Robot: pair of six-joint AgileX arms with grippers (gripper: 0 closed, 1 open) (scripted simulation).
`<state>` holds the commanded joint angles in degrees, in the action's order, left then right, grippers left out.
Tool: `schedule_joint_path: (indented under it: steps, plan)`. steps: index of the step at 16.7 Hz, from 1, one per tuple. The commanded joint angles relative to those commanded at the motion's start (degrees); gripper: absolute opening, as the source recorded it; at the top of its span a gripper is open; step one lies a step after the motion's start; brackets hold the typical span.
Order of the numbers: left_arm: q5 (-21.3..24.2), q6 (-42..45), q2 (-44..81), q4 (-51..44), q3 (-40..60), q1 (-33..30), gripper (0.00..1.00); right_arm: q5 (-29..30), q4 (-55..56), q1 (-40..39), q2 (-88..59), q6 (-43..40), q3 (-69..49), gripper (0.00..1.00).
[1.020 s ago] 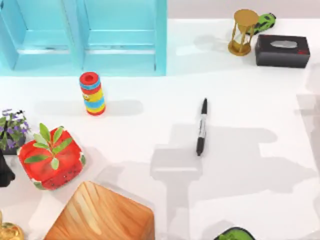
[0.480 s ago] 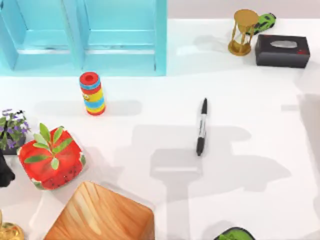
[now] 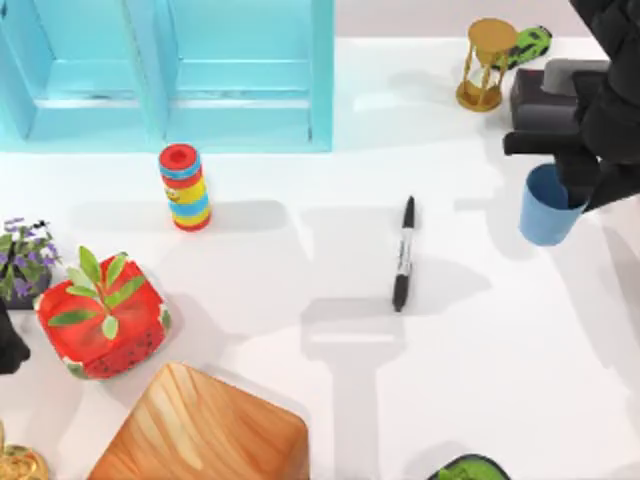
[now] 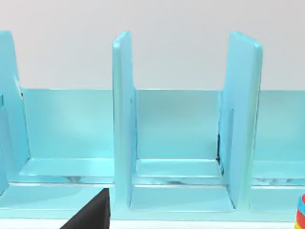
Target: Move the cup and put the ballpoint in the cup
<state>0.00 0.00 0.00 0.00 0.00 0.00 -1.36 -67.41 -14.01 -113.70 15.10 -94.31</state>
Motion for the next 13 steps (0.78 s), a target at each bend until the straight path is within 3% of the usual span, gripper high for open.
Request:
schedule_joint_path:
  steps: [13]
  plan:
    - [0.0,0.0,0.0,0.0,0.0,0.0,1.0,-0.1,10.7,-3.6,-4.5,3.6,5.5,0.0]
